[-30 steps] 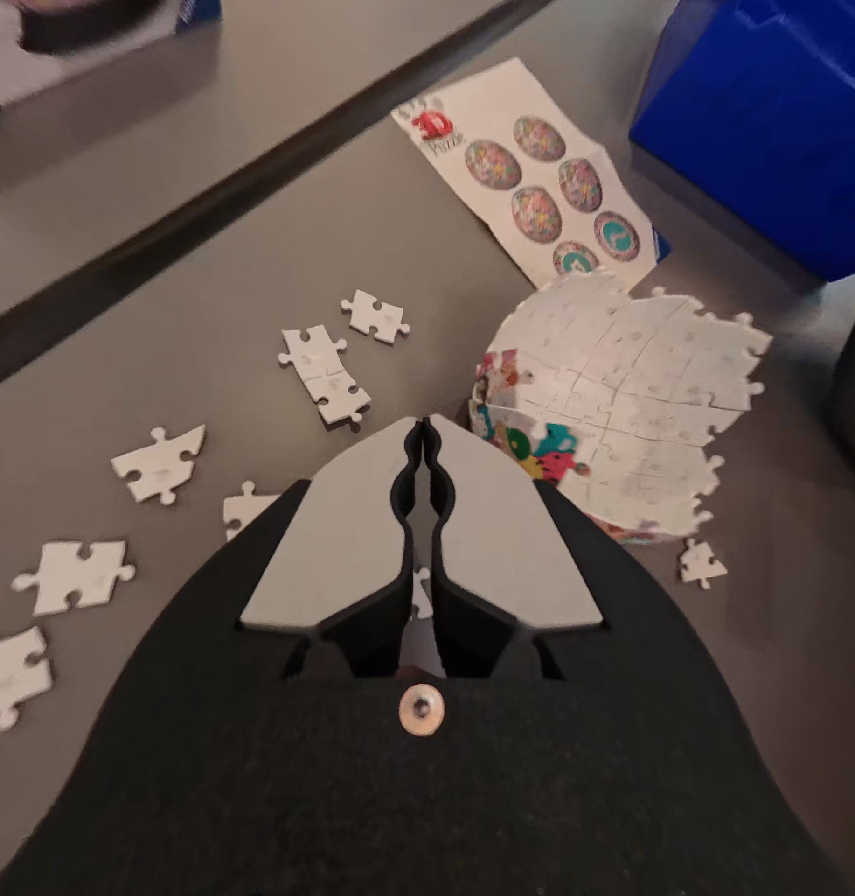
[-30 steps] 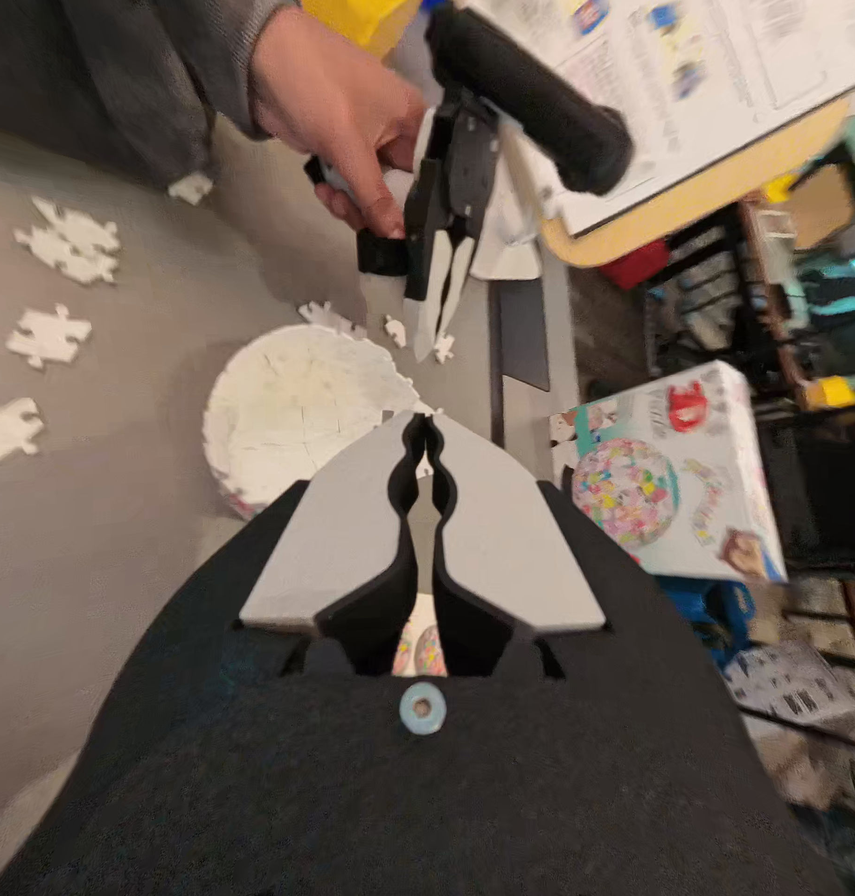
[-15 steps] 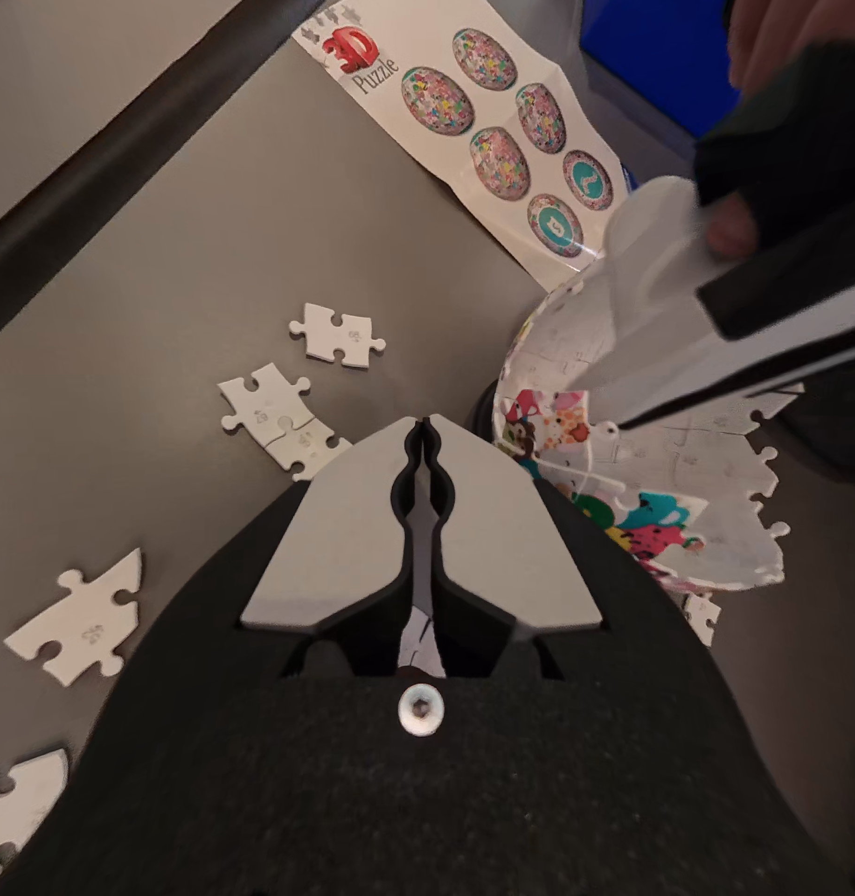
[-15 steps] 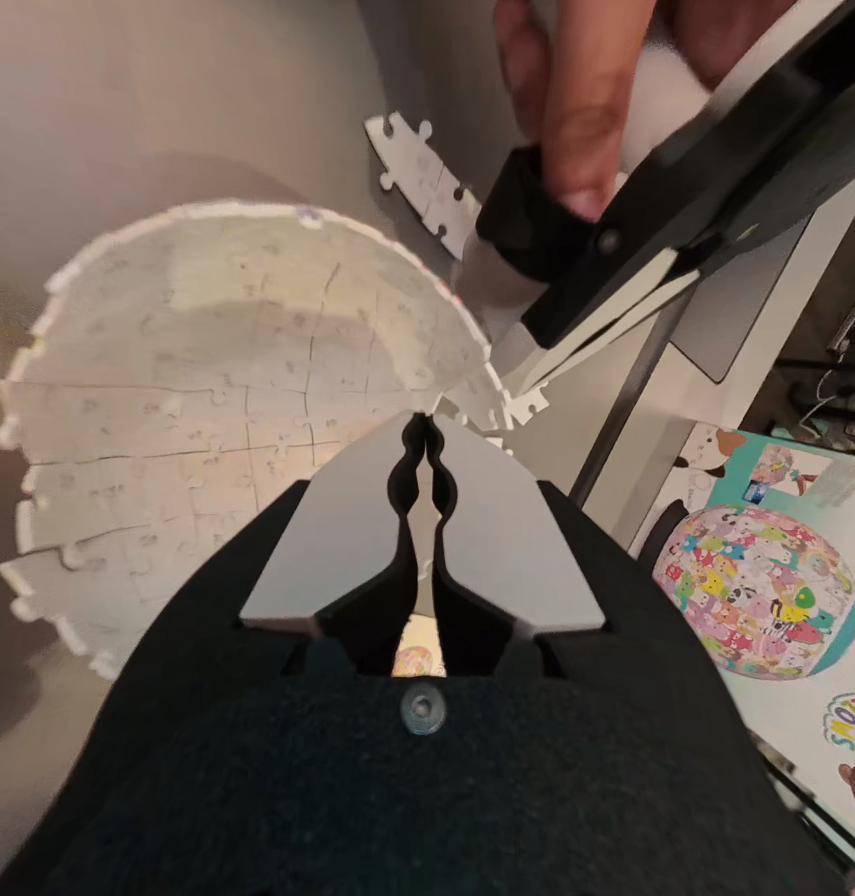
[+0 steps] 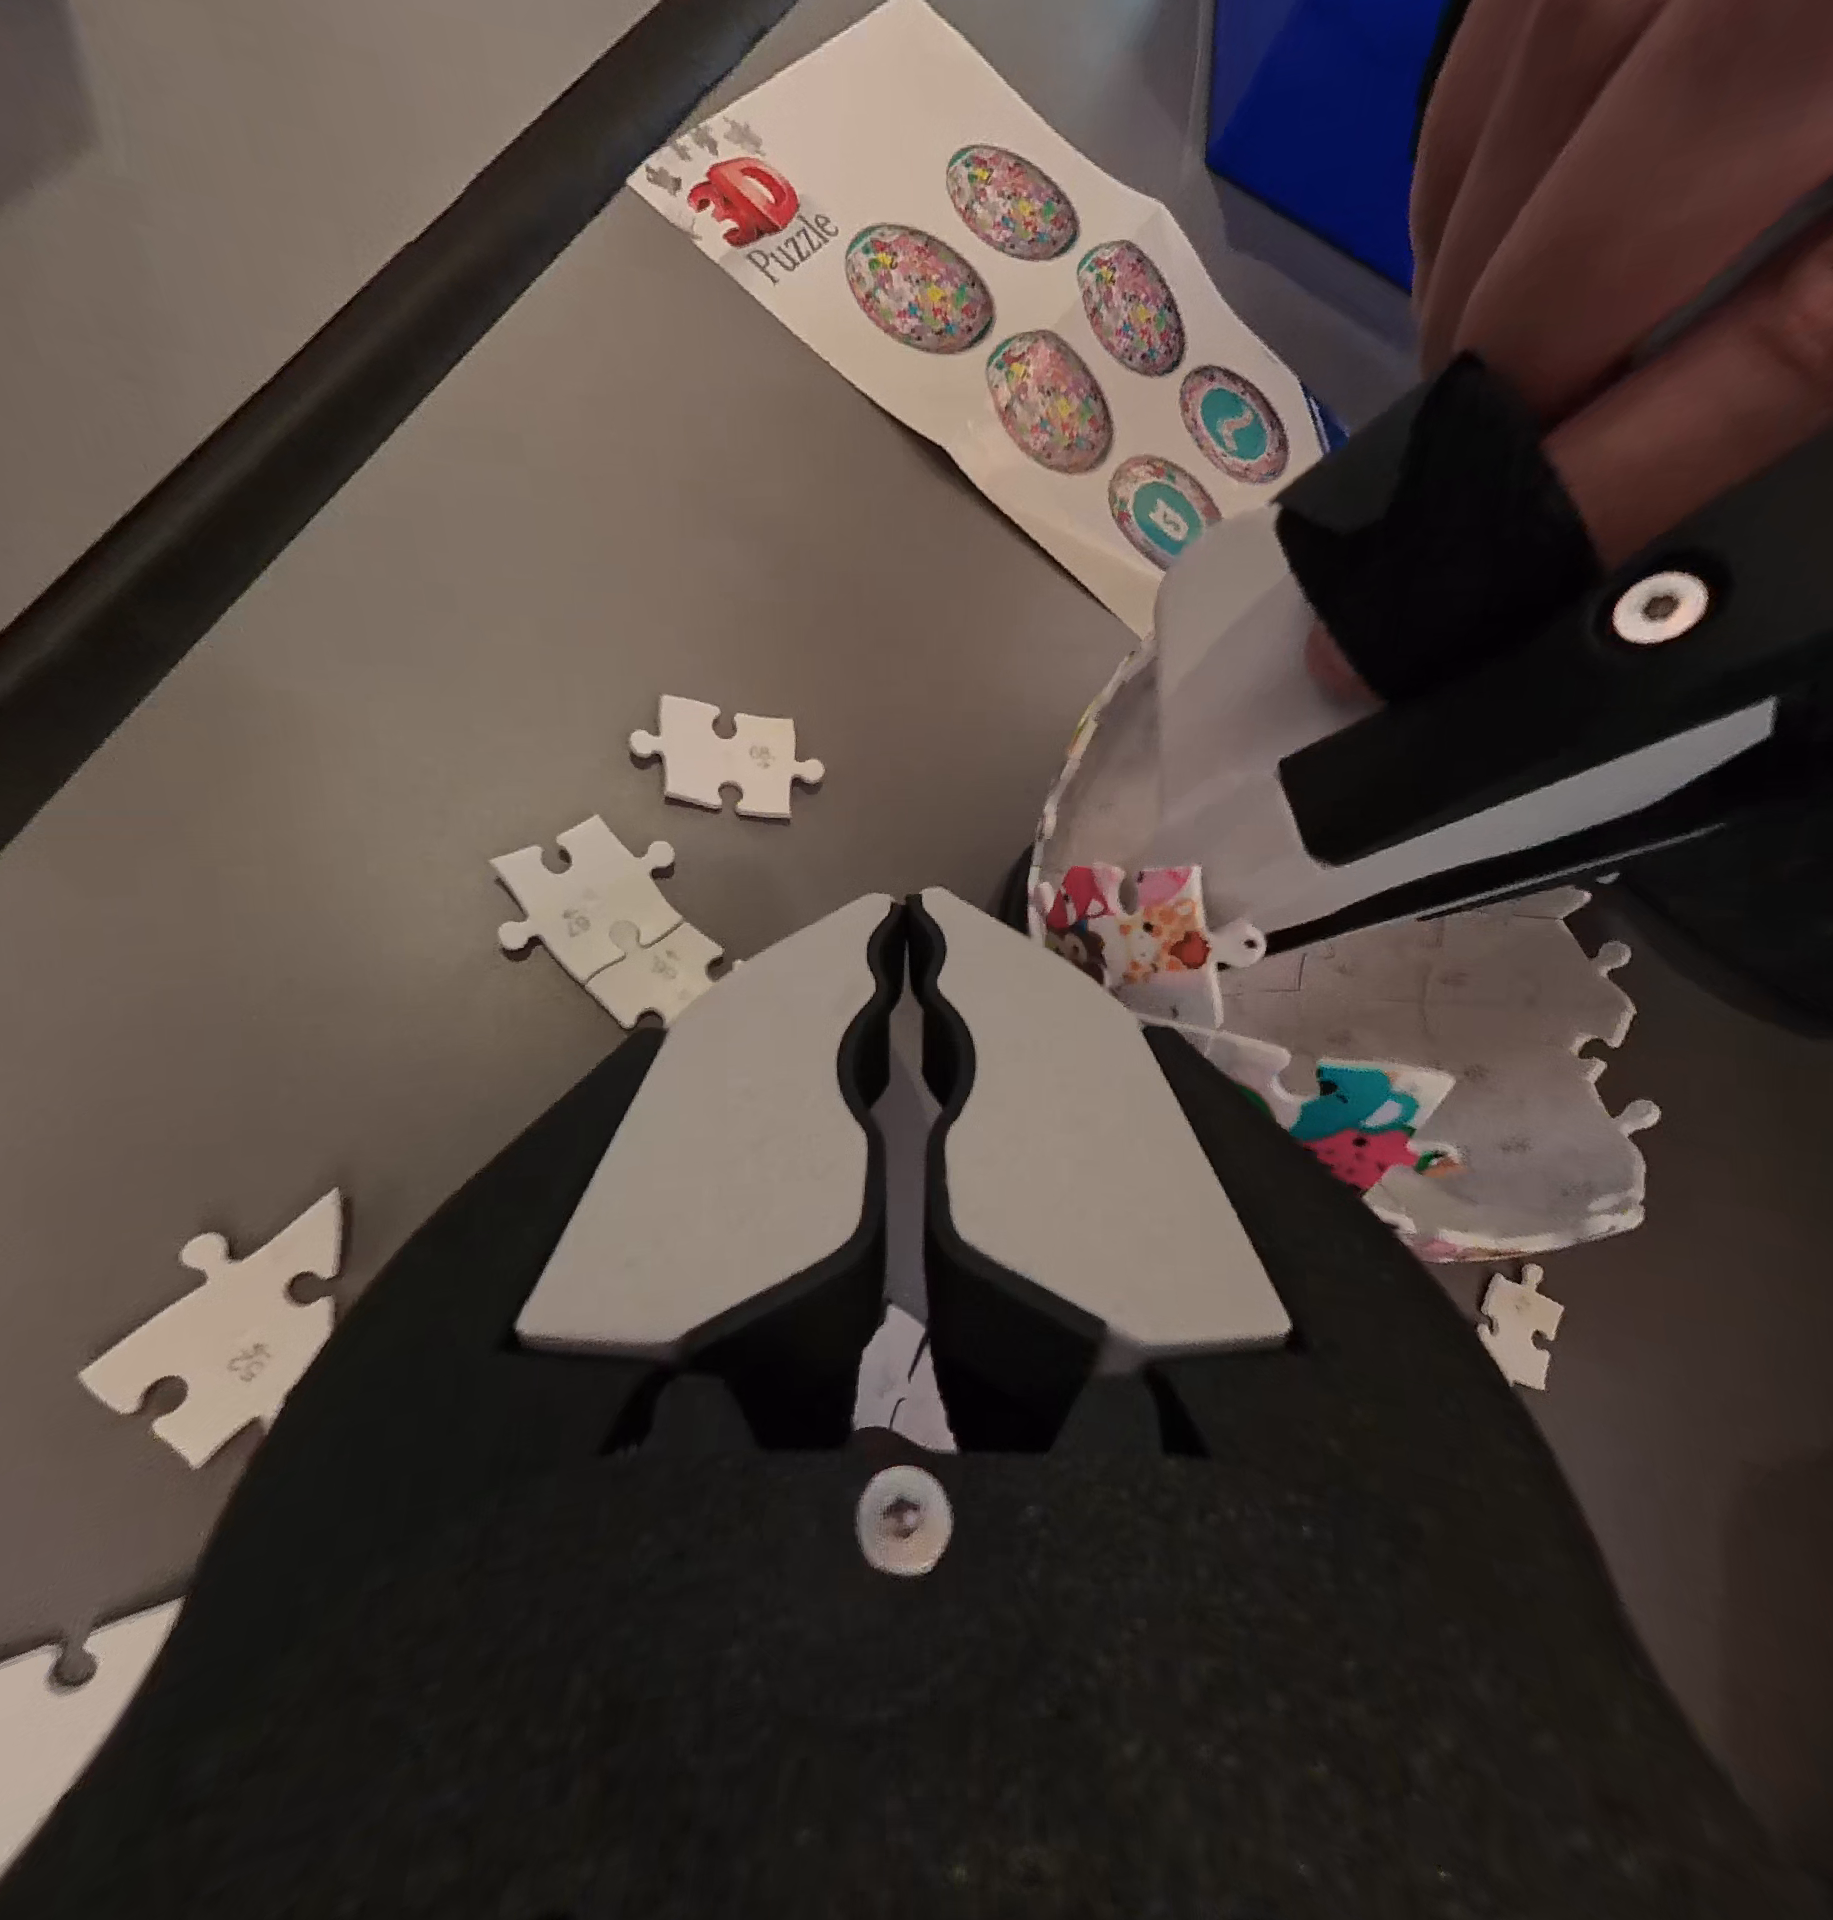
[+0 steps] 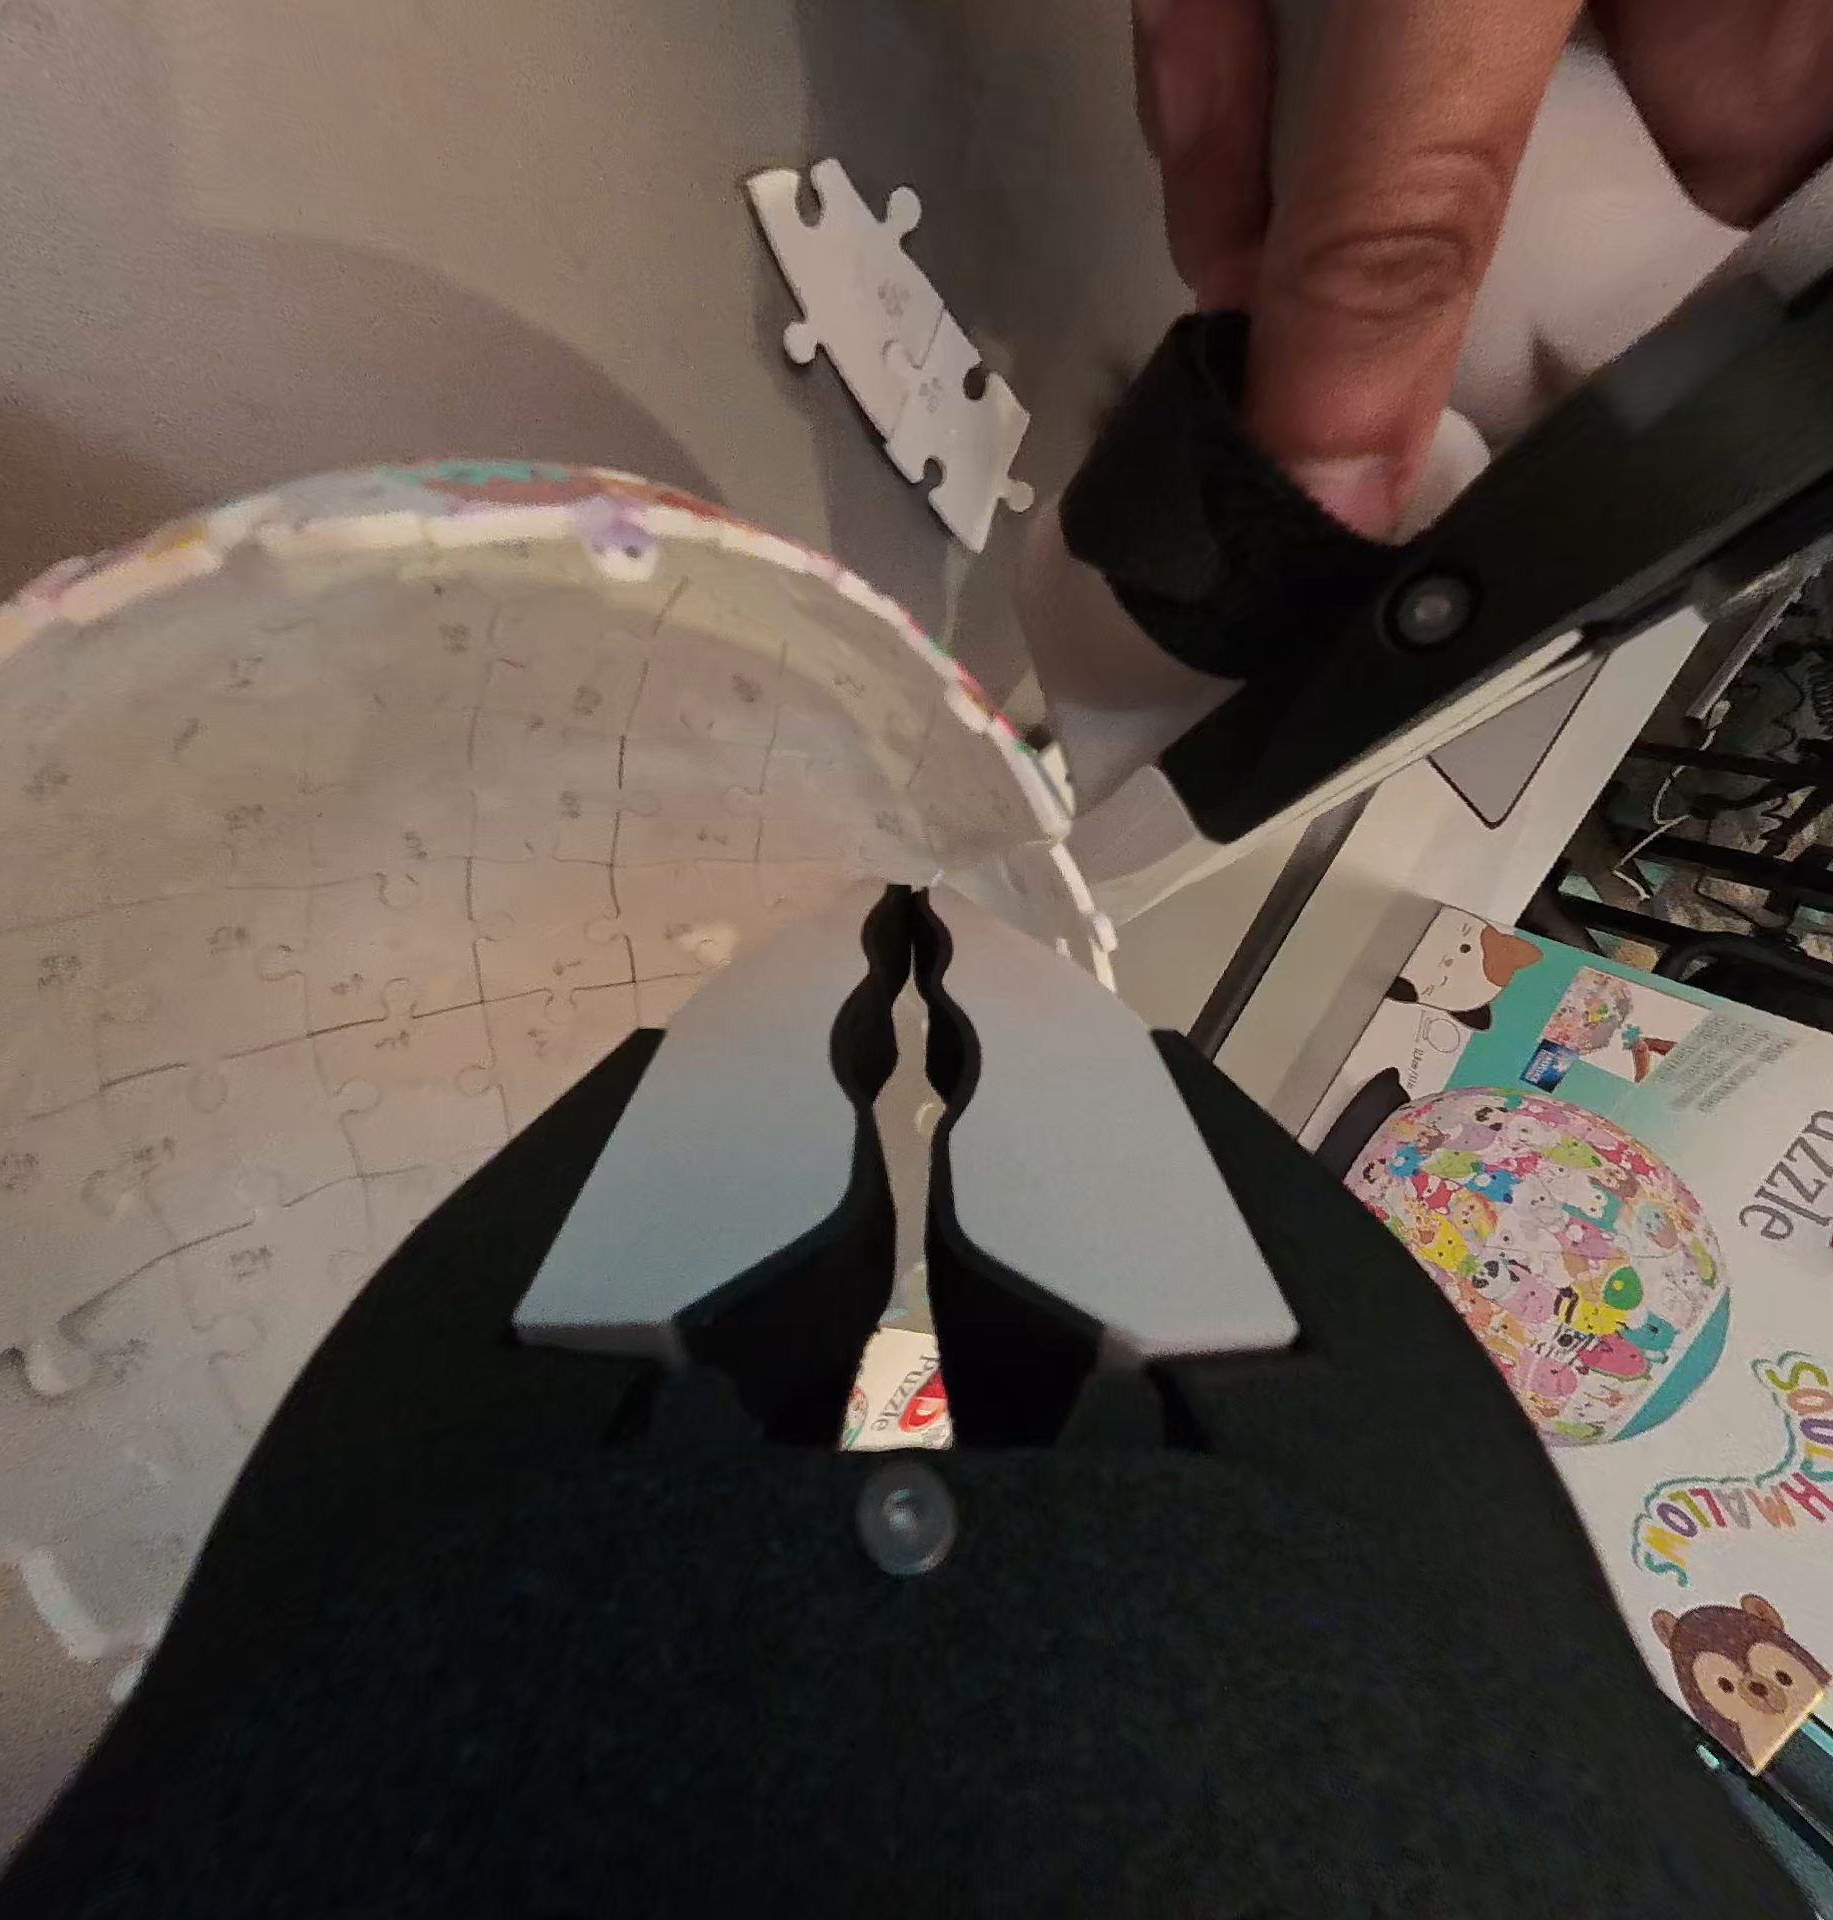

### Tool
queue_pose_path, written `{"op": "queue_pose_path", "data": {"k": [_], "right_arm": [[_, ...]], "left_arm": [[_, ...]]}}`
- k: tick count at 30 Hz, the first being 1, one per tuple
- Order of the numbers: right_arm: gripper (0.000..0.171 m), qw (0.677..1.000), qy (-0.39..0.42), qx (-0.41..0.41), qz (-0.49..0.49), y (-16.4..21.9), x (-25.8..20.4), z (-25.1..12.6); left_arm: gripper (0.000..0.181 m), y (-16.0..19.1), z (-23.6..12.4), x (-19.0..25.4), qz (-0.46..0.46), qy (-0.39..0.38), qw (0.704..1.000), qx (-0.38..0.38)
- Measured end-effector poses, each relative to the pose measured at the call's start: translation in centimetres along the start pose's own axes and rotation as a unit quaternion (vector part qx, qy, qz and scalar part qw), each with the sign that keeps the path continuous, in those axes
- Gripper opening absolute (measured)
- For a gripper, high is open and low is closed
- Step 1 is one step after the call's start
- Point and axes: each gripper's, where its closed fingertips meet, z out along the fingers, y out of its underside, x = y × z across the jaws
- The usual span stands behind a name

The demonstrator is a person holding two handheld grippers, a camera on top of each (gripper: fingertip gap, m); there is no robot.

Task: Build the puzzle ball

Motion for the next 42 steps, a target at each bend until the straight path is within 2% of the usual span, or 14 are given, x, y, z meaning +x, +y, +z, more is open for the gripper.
{"op": "queue_pose_path", "data": {"k": [10, 18, 20, 23, 25, 28, 29, 31, 33, 34, 36, 37, 39, 42], "right_arm": [[0.000, 1.000, 0.010, 0.003, 0.002, -0.5, 0.4, 0.1], [0.000, 1.000, 0.011, -0.001, 0.012, -0.6, 0.7, -0.5], [0.000, 0.999, 0.025, 0.026, 0.039, -0.9, 1.7, -1.8], [0.000, 0.989, 0.064, 0.110, 0.079, -1.9, 3.1, -4.4], [0.000, 0.980, 0.103, 0.159, 0.063, -2.3, 3.2, -5.8], [0.000, 0.969, 0.163, 0.179, 0.057, -2.1, 3.4, -8.0], [0.000, 0.962, 0.177, 0.191, 0.086, -2.3, 3.7, -9.0], [0.000, 0.935, 0.195, 0.202, 0.218, -1.8, 4.6, -10.7], [0.000, 0.880, 0.159, 0.220, 0.389, -1.8, 4.0, -12.0], [0.000, 0.843, 0.123, 0.267, 0.449, -2.9, 3.4, -13.0], [0.000, 0.782, 0.064, 0.328, 0.527, -4.2, 2.7, -14.4], [0.000, 0.770, 0.057, 0.313, 0.553, -3.7, 2.3, -14.4], [0.000, 0.779, 0.078, 0.269, 0.561, -2.4, 1.5, -13.6], [0.001, 0.825, 0.099, 0.184, 0.525, -0.5, 0.0, -12.2]], "left_arm": [[0.000, 0.1, 0.3, 0.3, 0.008, -0.002, 1.000, -0.006], [0.000, 0.2, -1.0, -0.1, 0.002, 0.001, 1.000, -0.002], [0.000, 0.3, -1.2, 0.0, 0.005, 0.008, 1.000, -0.005], [0.000, 0.5, -1.2, 0.4, -0.003, 0.028, 1.000, -0.002], [0.000, 0.6, -1.1, 0.2, -0.011, 0.028, 1.000, 0.002], [0.000, 0.7, -1.0, -0.4, -0.012, 0.015, 1.000, 0.015], [0.000, 0.7, -0.9, -0.5, -0.011, 0.010, 1.000, 0.025], [0.000, 0.5, -0.9, -0.8, -0.006, -0.005, 0.999, 0.049], [0.000, 0.2, -1.1, -0.9, -0.002, -0.013, 0.997, 0.077], [0.000, -0.1, -1.2, -0.7, -0.002, -0.006, 0.996, 0.089], [0.000, -0.3, -1.5, -0.2, -0.001, 0.015, 0.995, 0.099], [0.000, -0.3, -1.7, -0.1, 0.001, 0.023, 0.995, 0.101], [0.000, -0.4, -2.0, 0.1, 0.006, 0.033, 0.994, 0.106], [0.000, -0.6, -2.4, 1.1, 0.002, 0.076, 0.991, 0.111]]}}
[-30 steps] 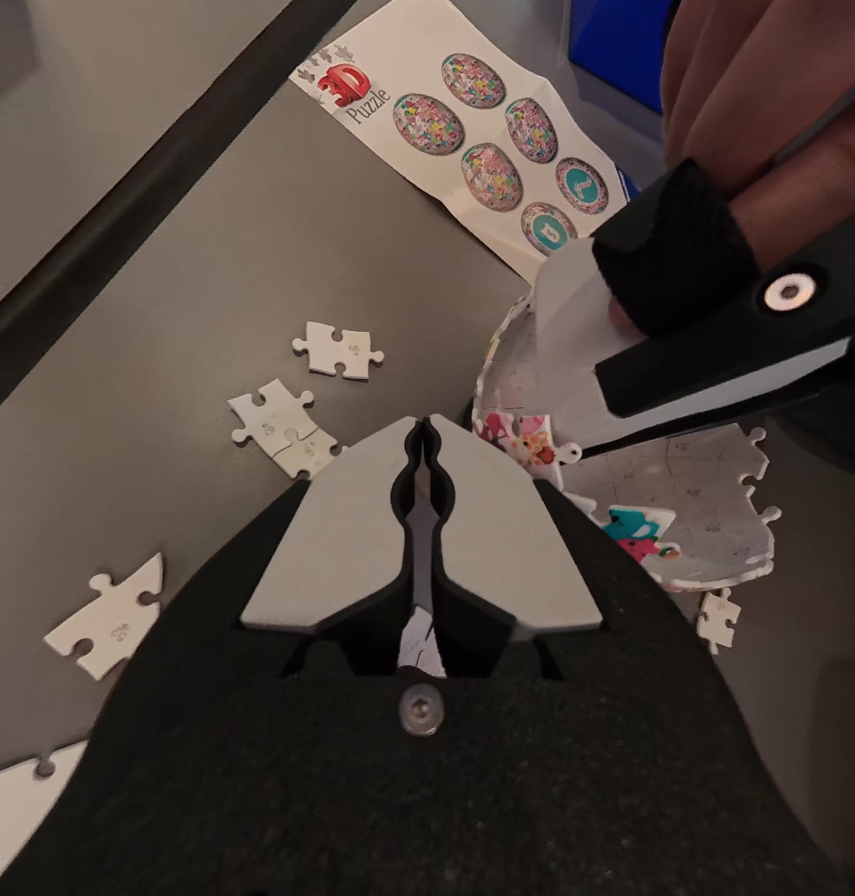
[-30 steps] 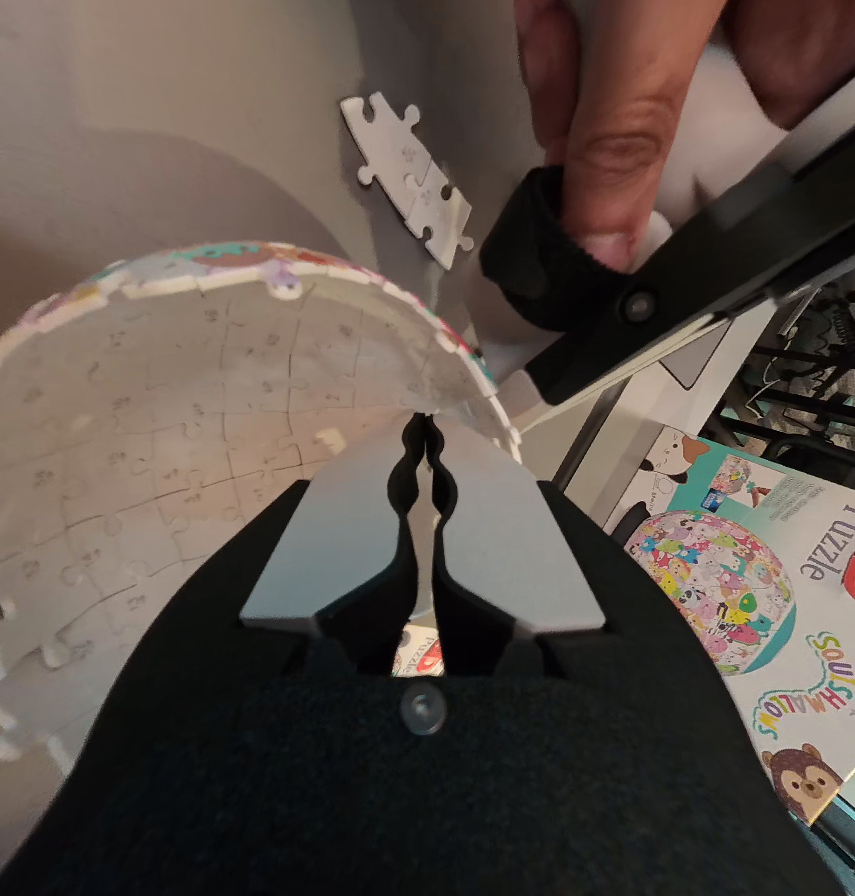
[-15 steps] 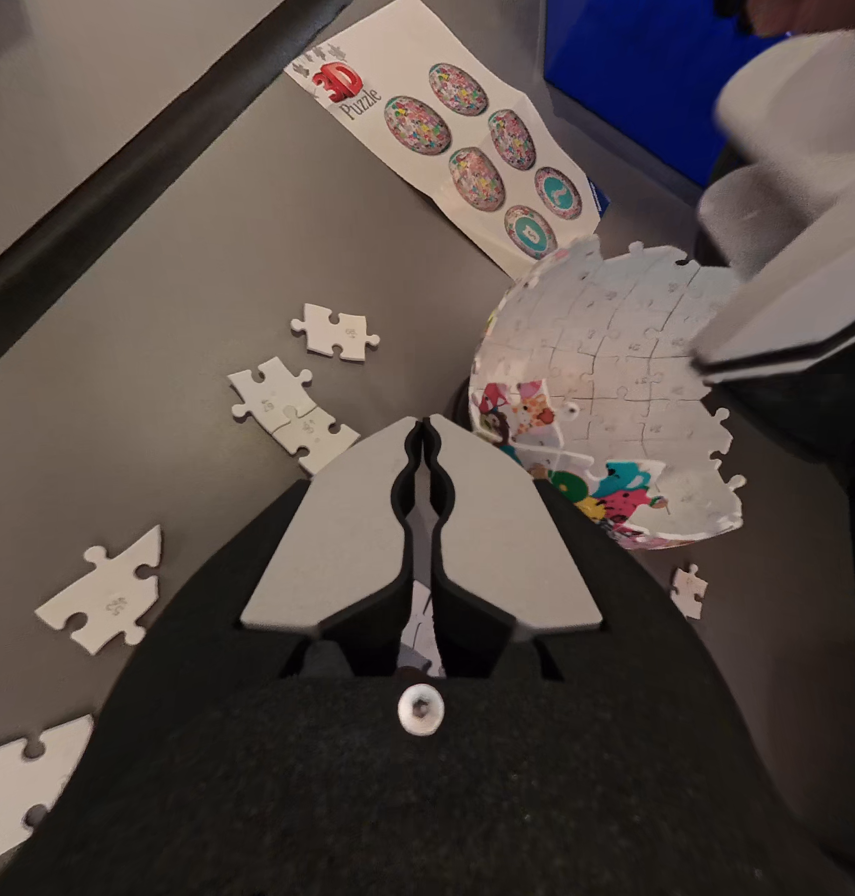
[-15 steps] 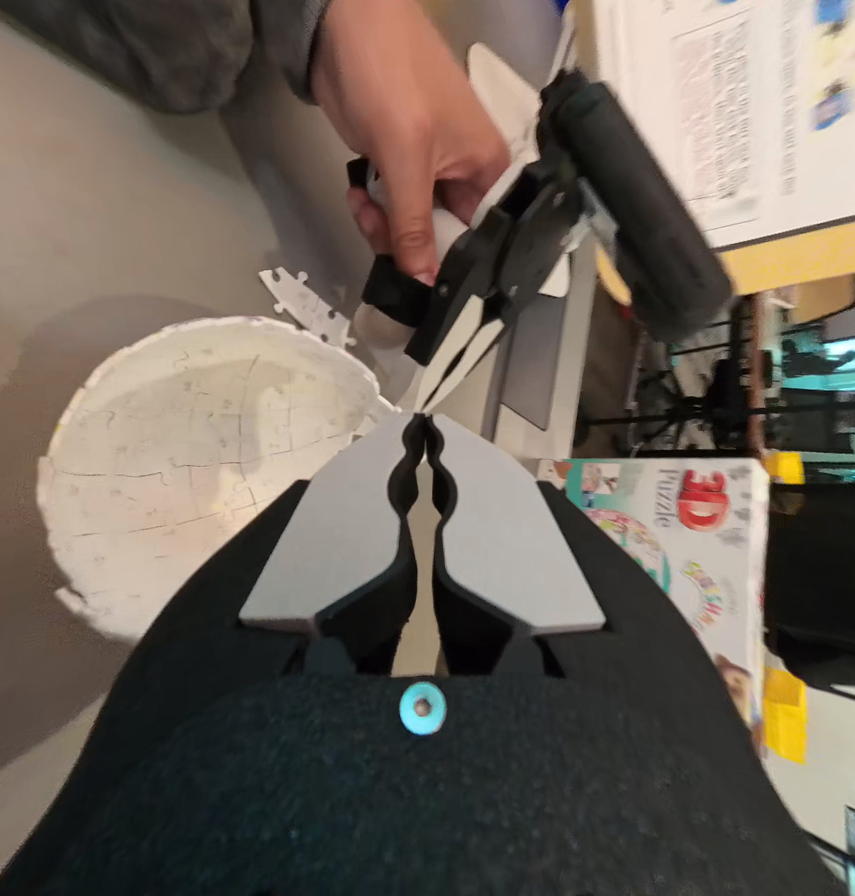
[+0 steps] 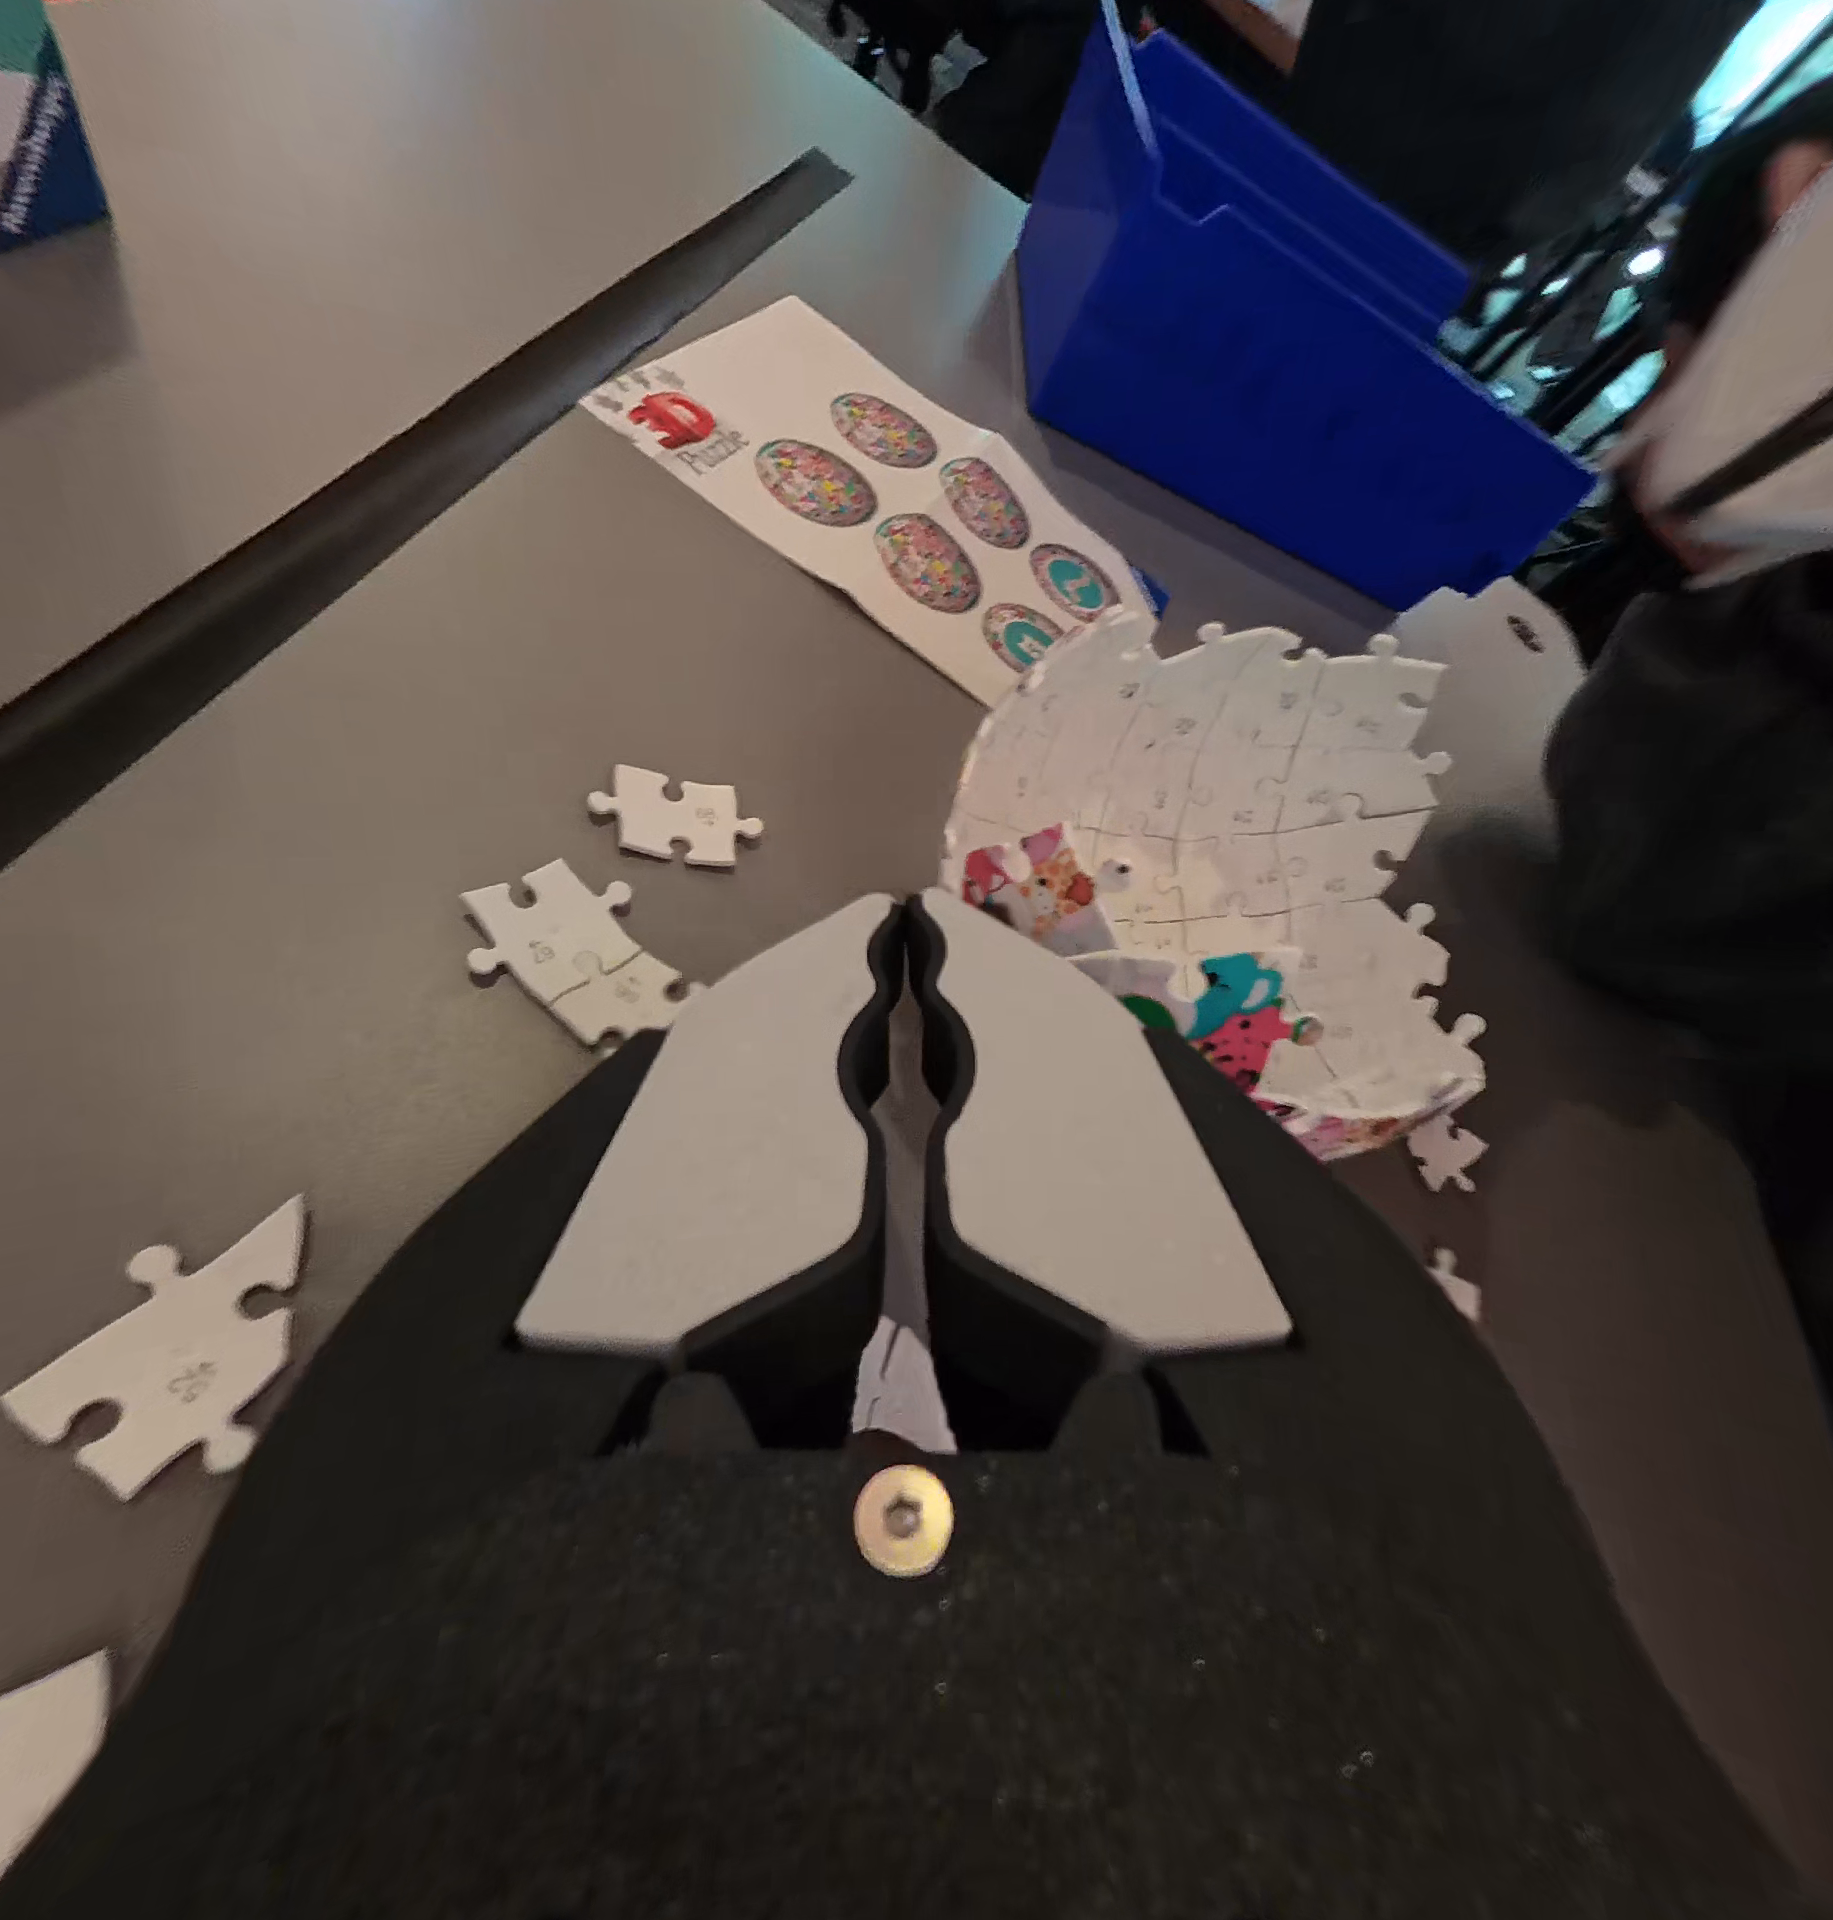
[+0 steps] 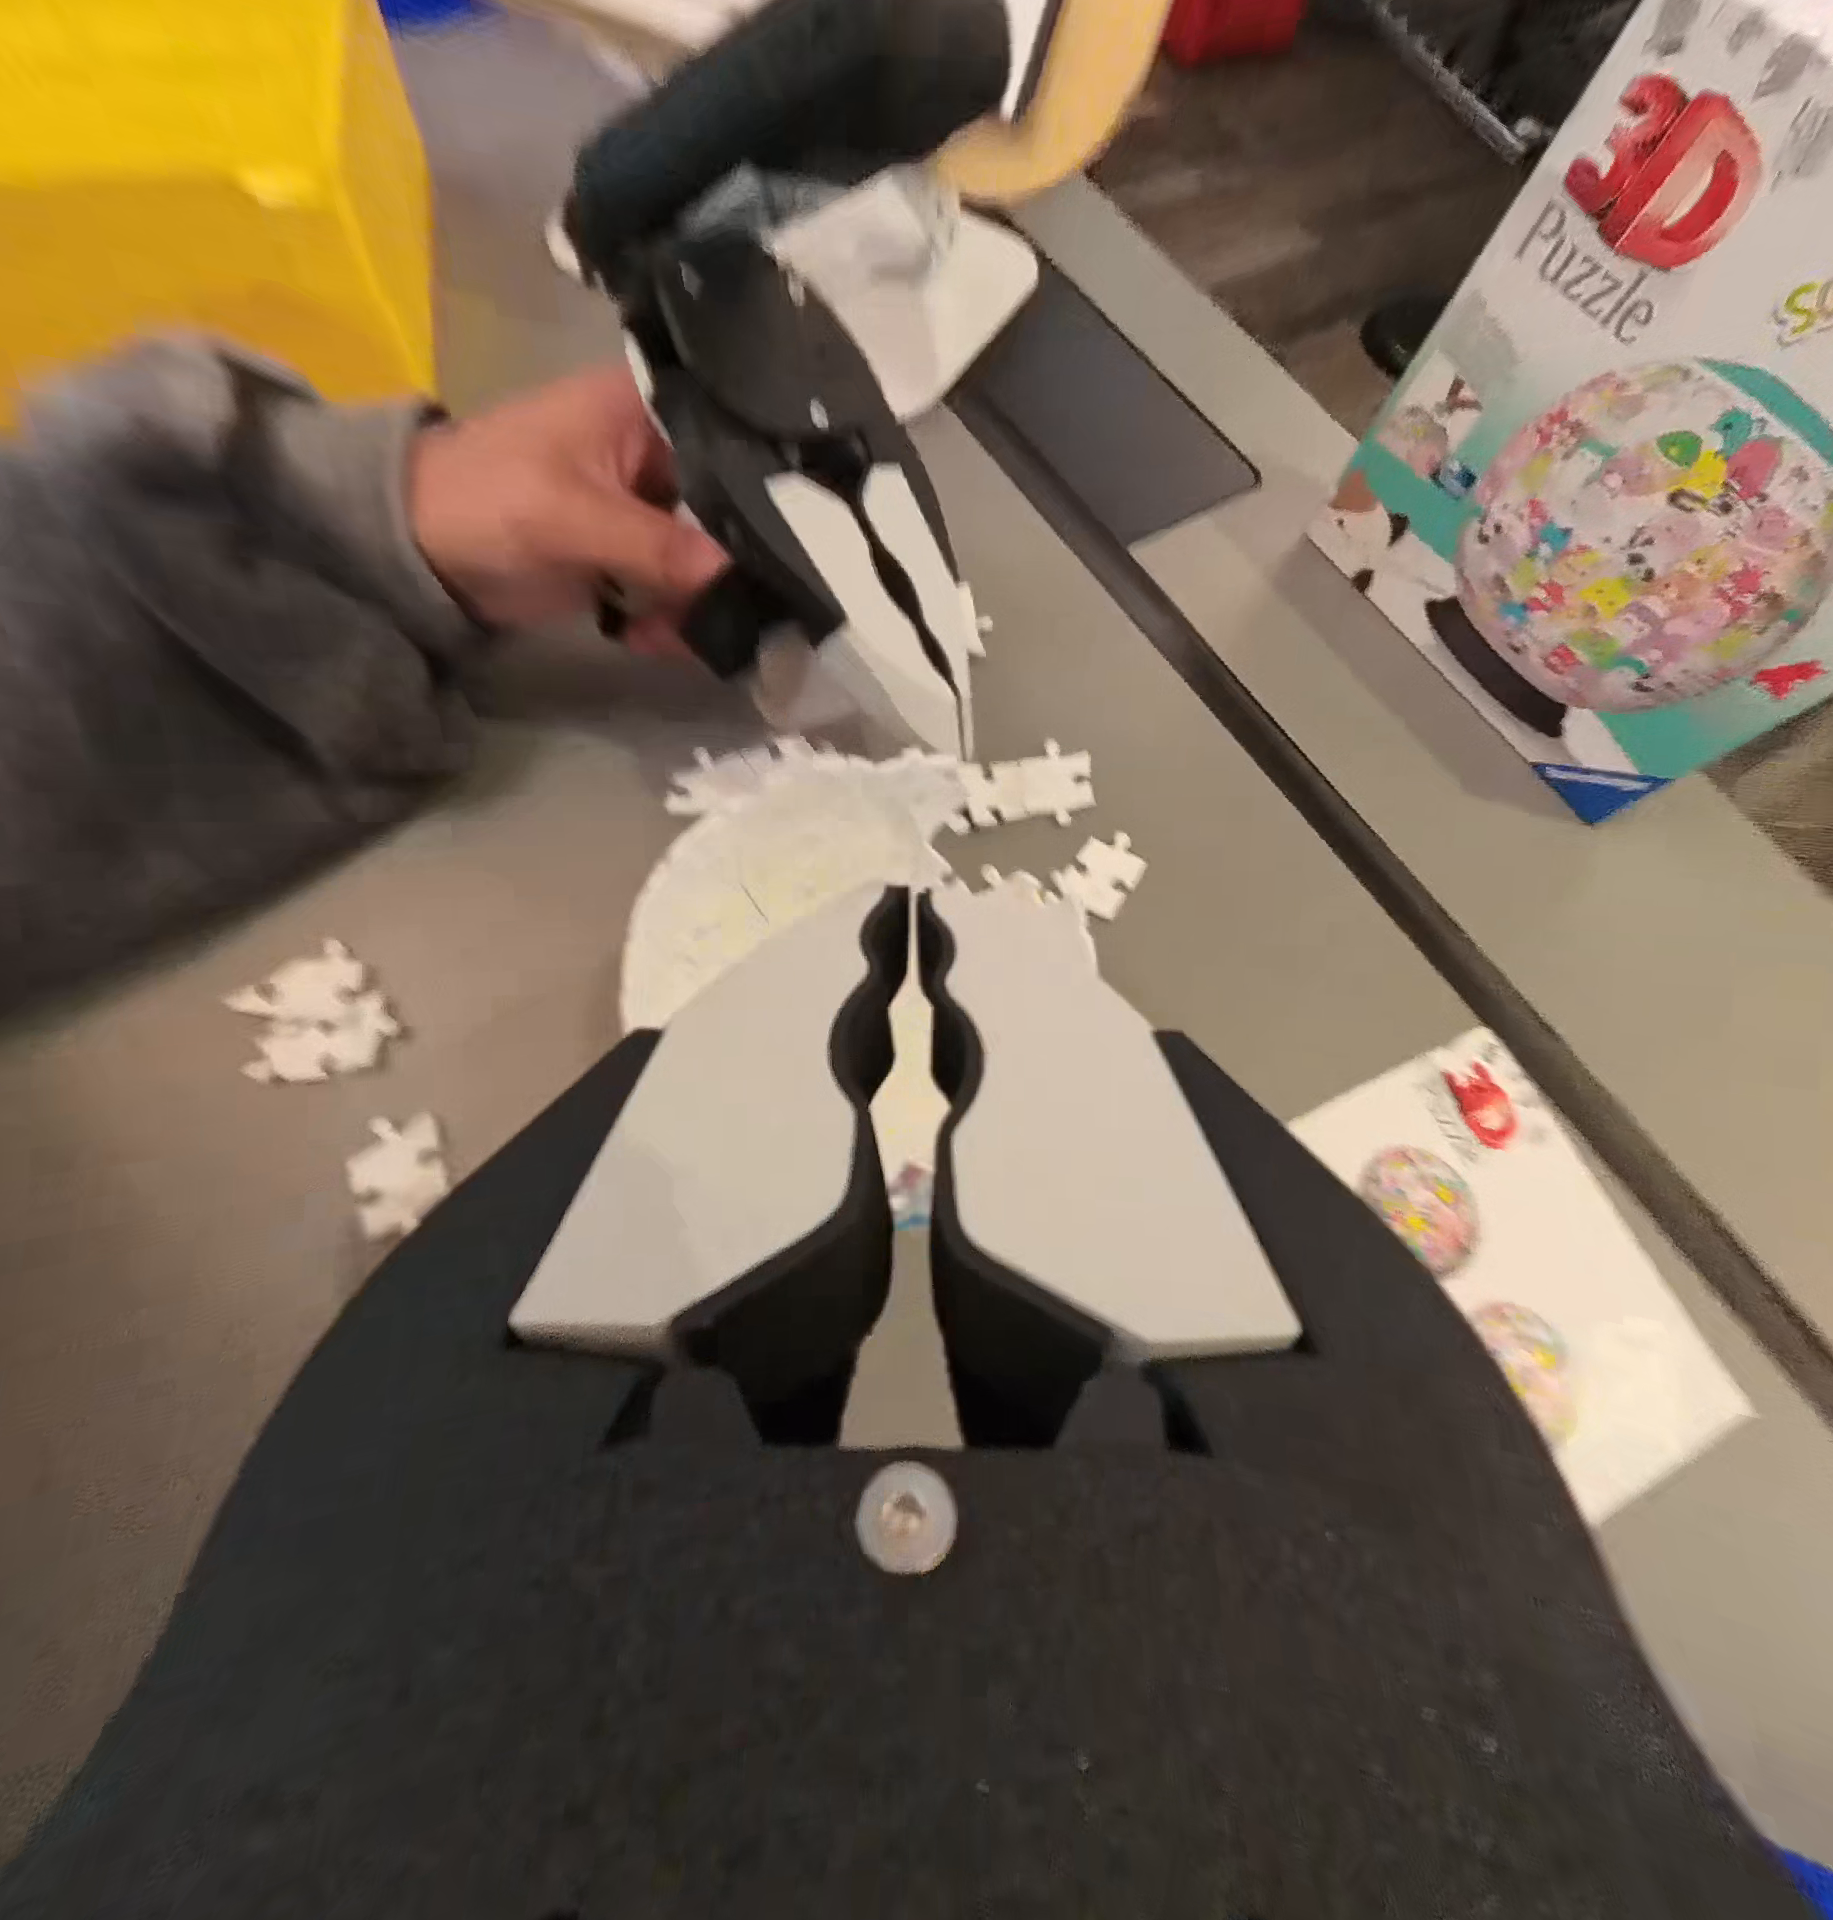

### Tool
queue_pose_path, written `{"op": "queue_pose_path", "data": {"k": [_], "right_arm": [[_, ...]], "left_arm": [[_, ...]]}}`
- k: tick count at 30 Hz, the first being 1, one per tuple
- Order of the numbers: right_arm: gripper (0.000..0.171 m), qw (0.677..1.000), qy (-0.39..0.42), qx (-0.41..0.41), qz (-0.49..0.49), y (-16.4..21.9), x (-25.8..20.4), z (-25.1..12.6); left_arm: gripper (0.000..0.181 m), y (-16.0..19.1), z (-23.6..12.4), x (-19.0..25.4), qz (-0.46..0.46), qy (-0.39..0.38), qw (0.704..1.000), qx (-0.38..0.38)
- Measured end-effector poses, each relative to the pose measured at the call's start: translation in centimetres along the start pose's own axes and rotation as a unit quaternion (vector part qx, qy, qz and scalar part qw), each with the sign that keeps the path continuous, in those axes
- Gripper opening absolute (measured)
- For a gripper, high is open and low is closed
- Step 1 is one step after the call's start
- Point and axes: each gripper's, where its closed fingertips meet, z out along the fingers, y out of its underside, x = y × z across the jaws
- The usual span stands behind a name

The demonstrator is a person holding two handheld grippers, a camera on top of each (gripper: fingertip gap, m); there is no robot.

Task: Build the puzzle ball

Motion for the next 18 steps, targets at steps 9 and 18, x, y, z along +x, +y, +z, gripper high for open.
{"op": "queue_pose_path", "data": {"k": [9, 18], "right_arm": [[0.014, 0.945, -0.101, -0.071, -0.304, 0.8, 1.1, 6.4], [0.029, 0.914, -0.207, -0.088, -0.338, 1.7, 0.7, 9.4]], "left_arm": [[0.003, 0.2, -0.6, -2.7, 0.024, -0.105, 0.994, -0.003], [0.011, -0.7, -1.7, -3.9, 0.041, -0.135, 0.987, 0.074]]}}
